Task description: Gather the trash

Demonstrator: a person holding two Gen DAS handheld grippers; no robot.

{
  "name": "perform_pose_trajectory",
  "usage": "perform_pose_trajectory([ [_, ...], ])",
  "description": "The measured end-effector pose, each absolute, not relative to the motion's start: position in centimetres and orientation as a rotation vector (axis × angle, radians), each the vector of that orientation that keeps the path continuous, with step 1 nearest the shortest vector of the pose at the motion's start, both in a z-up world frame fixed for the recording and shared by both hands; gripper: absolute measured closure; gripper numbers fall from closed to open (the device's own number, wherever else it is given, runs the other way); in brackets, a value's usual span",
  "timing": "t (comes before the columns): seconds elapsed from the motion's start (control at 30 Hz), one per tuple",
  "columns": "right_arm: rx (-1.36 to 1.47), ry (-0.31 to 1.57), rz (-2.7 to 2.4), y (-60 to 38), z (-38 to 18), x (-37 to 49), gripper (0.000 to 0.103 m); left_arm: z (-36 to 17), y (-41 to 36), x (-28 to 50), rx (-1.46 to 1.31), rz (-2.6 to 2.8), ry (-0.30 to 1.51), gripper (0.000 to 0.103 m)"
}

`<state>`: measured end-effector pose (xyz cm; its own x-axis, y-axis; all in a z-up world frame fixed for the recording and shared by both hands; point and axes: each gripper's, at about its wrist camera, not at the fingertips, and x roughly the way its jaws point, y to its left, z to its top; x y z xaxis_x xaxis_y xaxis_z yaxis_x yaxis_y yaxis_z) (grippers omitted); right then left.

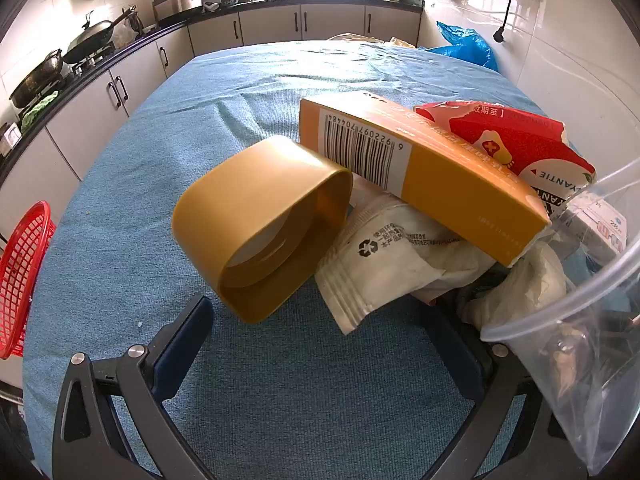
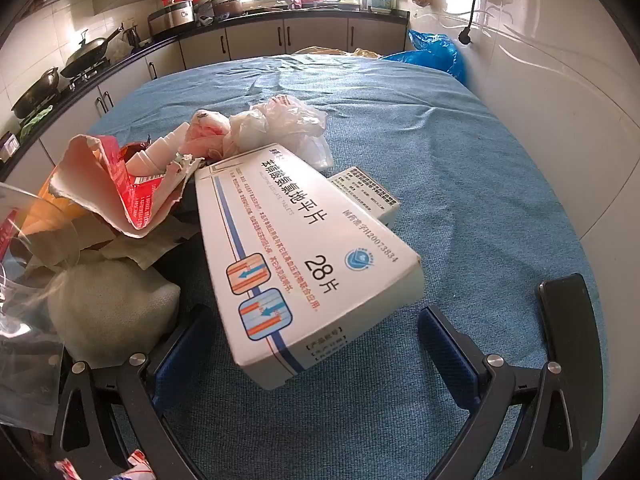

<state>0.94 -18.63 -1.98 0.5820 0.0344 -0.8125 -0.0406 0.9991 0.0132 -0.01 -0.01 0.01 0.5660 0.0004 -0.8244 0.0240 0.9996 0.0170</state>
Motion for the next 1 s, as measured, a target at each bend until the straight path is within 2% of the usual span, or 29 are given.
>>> perform_pose_trajectory([
  [0.47, -0.001, 0.951, 0.047, -18.8, -1.8, 1.2, 0.000, 0.6, 3.1, -3.4, -0.004, -0.051, 0.971, 0.000],
  [0.73, -0.005, 0.962, 0.066, -19.0, -1.7, 1.1, 0.000, 2.6, 5.5, -6.9, -0.035, -0.058, 0.823, 0.000],
  [0.8, -0.013, 0.980, 0.070, -19.3, -1.5, 0.2, 0.001, 2.9, 6.0, -7.6, -0.049, -0.069, 0.801, 0.000],
  [1.0, -0.039, 0.868, 0.075, -21.0, 1.0, -5.8, 0.002, 2.6, 6.3, -9.0, -0.066, -0.105, 0.782, 0.000],
])
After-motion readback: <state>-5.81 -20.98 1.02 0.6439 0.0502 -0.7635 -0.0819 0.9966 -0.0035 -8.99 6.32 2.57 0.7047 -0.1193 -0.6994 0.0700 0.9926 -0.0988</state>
